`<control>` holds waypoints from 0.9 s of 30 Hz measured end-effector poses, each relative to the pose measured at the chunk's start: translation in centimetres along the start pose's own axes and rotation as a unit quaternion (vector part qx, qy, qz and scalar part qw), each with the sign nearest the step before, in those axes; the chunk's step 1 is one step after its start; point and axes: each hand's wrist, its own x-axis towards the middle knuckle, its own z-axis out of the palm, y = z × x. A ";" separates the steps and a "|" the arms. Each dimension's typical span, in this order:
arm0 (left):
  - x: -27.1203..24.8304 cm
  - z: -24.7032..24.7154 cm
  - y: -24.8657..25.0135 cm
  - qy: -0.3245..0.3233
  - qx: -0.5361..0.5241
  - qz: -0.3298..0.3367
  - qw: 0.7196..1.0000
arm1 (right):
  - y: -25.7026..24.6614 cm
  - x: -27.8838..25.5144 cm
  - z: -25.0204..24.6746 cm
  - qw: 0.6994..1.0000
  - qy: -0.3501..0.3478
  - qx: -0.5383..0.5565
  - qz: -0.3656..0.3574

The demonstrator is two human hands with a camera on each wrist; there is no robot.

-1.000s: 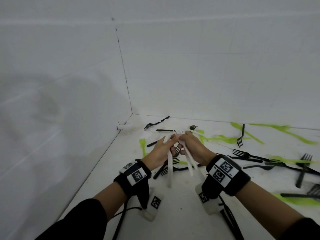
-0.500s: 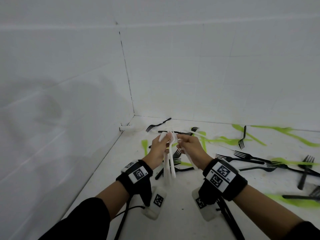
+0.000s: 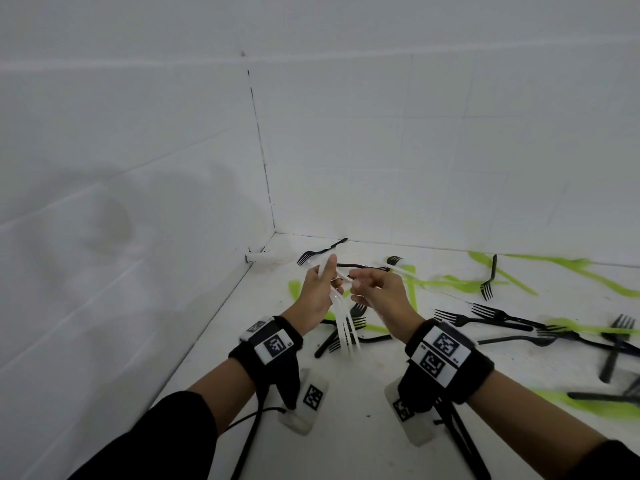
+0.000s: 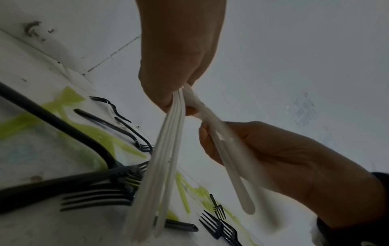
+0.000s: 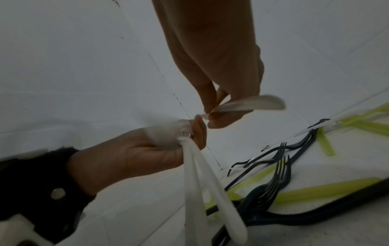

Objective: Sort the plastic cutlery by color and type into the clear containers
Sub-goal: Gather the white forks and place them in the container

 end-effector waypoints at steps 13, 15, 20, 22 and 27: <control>-2.2 -0.2 0.9 0.038 -0.076 -0.025 0.996 | 1.0 -1.3 1.1 0.994 -0.045 -0.102 -0.020; -2.1 -0.1 1.1 0.035 -0.085 -0.017 0.996 | 0.8 -1.4 1.1 0.991 -0.083 -0.101 0.018; -2.2 0.3 1.7 -0.024 -0.104 -0.028 0.994 | 0.0 -2.9 0.3 0.979 -0.165 -0.095 0.066; -2.0 0.3 1.7 -0.045 -0.087 -0.021 0.995 | -0.8 -3.2 -0.3 0.978 -0.176 -0.095 0.067; -2.8 1.1 1.7 -0.136 0.002 -0.022 0.990 | -1.3 -4.4 -3.2 0.976 -0.135 -0.163 0.052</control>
